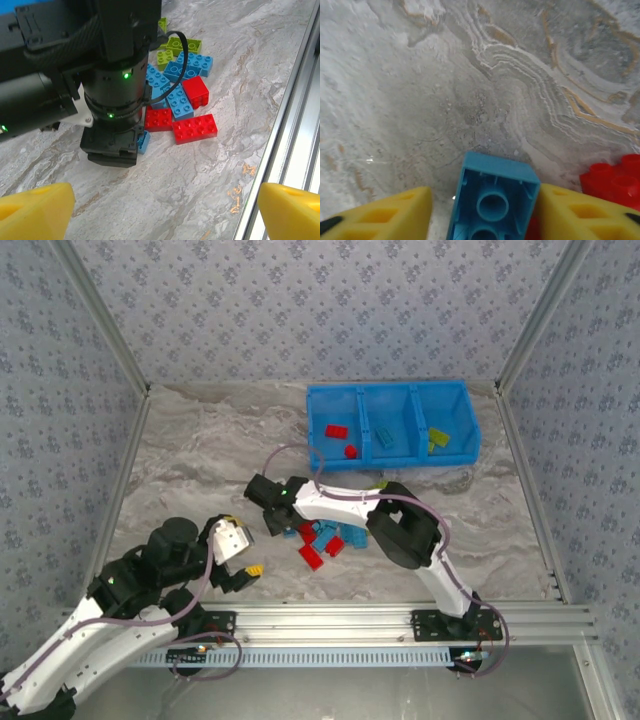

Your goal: Sort the legos into containers by color

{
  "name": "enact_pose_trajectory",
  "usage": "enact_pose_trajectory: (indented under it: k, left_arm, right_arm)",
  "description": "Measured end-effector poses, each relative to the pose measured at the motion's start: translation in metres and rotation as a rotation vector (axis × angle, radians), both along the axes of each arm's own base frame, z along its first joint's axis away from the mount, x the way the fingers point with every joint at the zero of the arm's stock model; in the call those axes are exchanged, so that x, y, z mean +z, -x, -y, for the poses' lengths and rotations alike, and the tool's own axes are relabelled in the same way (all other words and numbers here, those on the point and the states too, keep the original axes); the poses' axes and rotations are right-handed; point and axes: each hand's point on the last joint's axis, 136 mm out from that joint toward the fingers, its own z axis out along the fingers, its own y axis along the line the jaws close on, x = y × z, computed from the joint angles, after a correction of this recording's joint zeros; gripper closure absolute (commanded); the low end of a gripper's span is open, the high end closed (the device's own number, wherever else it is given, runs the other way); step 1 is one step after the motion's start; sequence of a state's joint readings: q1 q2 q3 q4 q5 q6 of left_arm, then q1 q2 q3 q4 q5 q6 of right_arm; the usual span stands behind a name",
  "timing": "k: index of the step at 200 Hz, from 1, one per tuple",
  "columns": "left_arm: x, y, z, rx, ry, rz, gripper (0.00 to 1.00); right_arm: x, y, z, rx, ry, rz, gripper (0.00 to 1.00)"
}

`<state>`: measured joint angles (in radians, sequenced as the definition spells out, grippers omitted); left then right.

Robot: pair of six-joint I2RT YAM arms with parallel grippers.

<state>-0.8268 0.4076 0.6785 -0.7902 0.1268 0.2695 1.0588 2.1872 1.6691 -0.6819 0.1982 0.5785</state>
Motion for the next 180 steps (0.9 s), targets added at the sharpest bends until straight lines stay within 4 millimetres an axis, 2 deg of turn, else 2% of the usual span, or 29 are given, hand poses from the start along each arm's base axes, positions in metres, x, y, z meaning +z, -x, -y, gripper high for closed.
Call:
enact_pose_trajectory:
  k: [16, 51, 63, 70, 82, 99, 112, 121, 128, 129, 132, 143, 161, 170, 180]
  left_arm:
    - [-0.002, 0.0, 0.002, -0.008, 0.005, -0.003, 0.04]
    - [0.001, 0.001, 0.007, -0.025, 0.029, 0.0, 0.01]
    - [0.005, 0.002, 0.01, -0.032, 0.05, -0.002, 0.01]
    - [0.008, 0.001, 0.012, -0.033, 0.073, -0.004, 0.01]
    - [0.017, 0.001, 0.018, -0.037, 0.123, -0.004, 0.01]
    - [0.035, -0.003, 0.031, -0.038, 0.229, -0.004, 0.01]
    - [0.045, -0.009, 0.04, -0.023, 0.295, -0.014, 0.01]
    - [0.051, -0.015, 0.046, -0.003, 0.339, -0.031, 0.01]
    - [0.053, -0.02, 0.05, 0.012, 0.357, -0.043, 0.01]
    - [0.054, -0.021, 0.051, 0.015, 0.362, -0.044, 0.01]
    - [0.054, -0.025, 0.052, 0.028, 0.369, -0.051, 0.01]
    - [0.054, -0.036, 0.056, 0.084, 0.377, -0.079, 0.01]
    - [0.053, -0.062, 0.059, 0.221, 0.353, -0.133, 0.01]
    - [0.055, -0.076, 0.059, 0.3, 0.342, -0.152, 0.01]
    - [0.054, -0.094, 0.058, 0.403, 0.327, -0.182, 0.01]
  right_arm:
    - [-0.002, -0.001, 0.0, -0.006, 0.007, -0.002, 0.71]
    - [0.003, -0.006, 0.002, -0.017, -0.003, 0.004, 0.73]
    - [0.011, -0.008, 0.009, -0.027, -0.02, 0.012, 0.73]
    - [0.02, -0.008, 0.015, -0.033, -0.029, 0.018, 0.73]
    - [0.045, -0.01, 0.028, -0.052, -0.065, 0.042, 0.73]
    - [0.098, -0.021, 0.048, -0.095, -0.157, 0.107, 0.73]
    - [0.144, -0.037, 0.071, -0.149, -0.227, 0.19, 0.73]
    - [0.177, -0.051, 0.095, -0.199, -0.268, 0.262, 0.72]
    - [0.193, -0.061, 0.112, -0.239, -0.284, 0.299, 0.72]
    - [0.2, -0.065, 0.12, -0.257, -0.289, 0.316, 0.72]
    - [0.204, -0.067, 0.125, -0.266, -0.293, 0.325, 0.72]
    - [0.224, -0.087, 0.164, -0.351, -0.296, 0.387, 0.72]
    - [0.232, -0.12, 0.228, -0.492, -0.253, 0.441, 0.72]
    - [0.224, -0.139, 0.261, -0.561, -0.212, 0.444, 0.72]
    - [0.209, -0.156, 0.285, -0.604, -0.16, 0.416, 0.71]
